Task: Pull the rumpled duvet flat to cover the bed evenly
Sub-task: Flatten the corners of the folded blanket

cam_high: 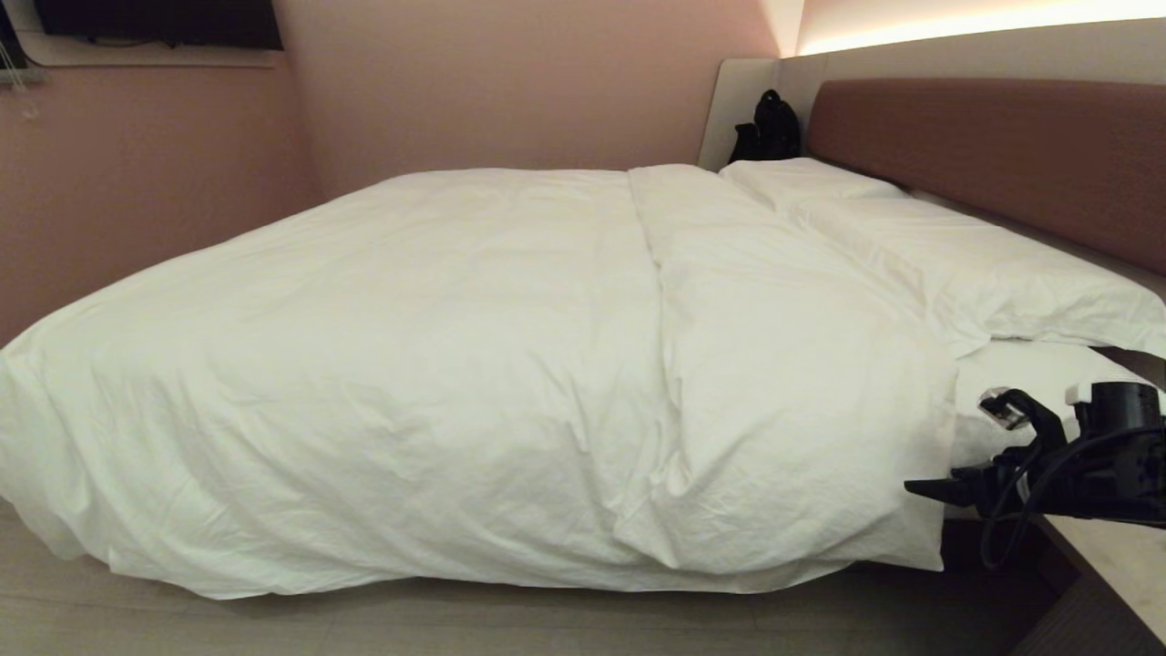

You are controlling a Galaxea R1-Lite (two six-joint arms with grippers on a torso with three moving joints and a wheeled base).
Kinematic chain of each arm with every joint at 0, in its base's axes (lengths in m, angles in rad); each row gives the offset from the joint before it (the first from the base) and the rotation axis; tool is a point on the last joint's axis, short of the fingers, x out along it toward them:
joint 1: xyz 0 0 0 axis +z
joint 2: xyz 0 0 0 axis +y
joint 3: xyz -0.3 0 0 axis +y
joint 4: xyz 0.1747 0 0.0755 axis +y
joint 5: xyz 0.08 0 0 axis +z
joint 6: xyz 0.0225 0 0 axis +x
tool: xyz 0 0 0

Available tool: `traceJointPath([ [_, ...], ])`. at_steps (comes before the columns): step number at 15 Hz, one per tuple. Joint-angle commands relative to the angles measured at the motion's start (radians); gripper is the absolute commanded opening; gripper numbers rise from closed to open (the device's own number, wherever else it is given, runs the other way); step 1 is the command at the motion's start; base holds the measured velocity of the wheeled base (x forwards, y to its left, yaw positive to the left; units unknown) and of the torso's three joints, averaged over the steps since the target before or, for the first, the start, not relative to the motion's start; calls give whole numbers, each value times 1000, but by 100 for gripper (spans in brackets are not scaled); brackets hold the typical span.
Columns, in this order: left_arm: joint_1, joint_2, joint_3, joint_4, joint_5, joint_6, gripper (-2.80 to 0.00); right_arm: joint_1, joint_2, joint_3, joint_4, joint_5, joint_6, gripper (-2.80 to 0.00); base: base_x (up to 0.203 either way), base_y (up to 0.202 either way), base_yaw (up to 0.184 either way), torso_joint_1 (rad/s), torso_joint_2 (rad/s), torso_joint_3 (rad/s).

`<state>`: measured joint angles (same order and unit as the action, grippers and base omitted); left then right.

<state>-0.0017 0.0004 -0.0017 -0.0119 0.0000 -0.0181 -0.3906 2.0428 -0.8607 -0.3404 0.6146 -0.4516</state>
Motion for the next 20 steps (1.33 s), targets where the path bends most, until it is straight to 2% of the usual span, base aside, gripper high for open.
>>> traceJointPath([
  [1, 0, 0, 0, 0, 0, 0, -280, -1, 39, -8, -2, 39, -34, 0, 0, 0, 0, 0, 0, 0],
  [8, 0, 0, 0, 0, 0, 0, -280, 21, 108, -37, -63, 8, -35, 0, 0, 0, 0, 0, 0, 0],
  [13, 0, 0, 0, 0, 0, 0, -280, 44, 159, -66, -63, -32, -36, 0, 0, 0, 0, 0, 0, 0],
  [20, 0, 0, 0, 0, 0, 0, -280, 61, 237, -100, -63, -39, -50, 0, 0, 0, 0, 0, 0, 0],
])
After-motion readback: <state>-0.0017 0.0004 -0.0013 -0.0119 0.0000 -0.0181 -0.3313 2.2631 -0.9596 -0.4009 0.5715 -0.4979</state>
